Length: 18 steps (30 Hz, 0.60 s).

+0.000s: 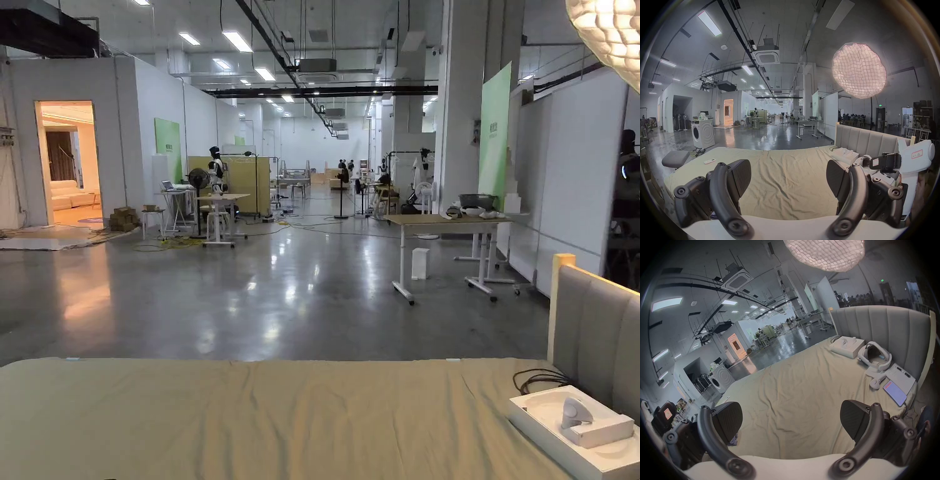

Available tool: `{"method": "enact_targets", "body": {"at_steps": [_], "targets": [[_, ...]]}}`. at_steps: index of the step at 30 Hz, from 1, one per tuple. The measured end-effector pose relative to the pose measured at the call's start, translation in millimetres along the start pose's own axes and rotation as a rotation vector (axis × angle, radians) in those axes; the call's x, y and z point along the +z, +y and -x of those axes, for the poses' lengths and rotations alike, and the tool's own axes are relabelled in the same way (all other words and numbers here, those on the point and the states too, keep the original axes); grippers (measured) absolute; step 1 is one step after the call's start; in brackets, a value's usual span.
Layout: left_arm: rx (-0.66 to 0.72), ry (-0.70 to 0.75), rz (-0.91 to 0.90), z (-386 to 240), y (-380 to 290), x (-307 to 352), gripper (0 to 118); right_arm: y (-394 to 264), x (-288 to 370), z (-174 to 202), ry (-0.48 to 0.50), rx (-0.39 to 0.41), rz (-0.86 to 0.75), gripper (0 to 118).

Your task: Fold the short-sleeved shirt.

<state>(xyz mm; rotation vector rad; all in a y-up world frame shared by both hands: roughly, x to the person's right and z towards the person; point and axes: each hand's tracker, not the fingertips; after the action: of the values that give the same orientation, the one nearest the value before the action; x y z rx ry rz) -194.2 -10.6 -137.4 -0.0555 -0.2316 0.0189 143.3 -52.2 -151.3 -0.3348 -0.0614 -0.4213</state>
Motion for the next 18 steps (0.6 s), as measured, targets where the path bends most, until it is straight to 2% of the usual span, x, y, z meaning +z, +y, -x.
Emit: {"method": "enact_targets", "body": {"at_steps": [4,7,12,15,18], "targets": [[-0.001,-0.002,-0.002,-0.9,-0.7,-1.2,99,0.7,12.1,-2.8,0.079,0.024,-0.069,118],[-0.006,-0.005,0.002,-2.2,-1.5,-2.0,99,-2.1,21.9,0.4,0.038,0.092,-0.167,118],[-0.022,0.001,-0.004,-4.1,-1.0,-2.3,99,-1.1,39.3,18.8,-0.042,0.323,-0.27,118],[-0.012,0.001,-0.014,-4.2,-0.1,-2.0,99,-2.2,43.9,24.2,-0.047,0.327,-0.281,118],[-0.012,0.002,-0.015,-4.0,0.2,-1.9,99,0.2,46.5,22.3,0.037,0.315,-0.278,118]]}}
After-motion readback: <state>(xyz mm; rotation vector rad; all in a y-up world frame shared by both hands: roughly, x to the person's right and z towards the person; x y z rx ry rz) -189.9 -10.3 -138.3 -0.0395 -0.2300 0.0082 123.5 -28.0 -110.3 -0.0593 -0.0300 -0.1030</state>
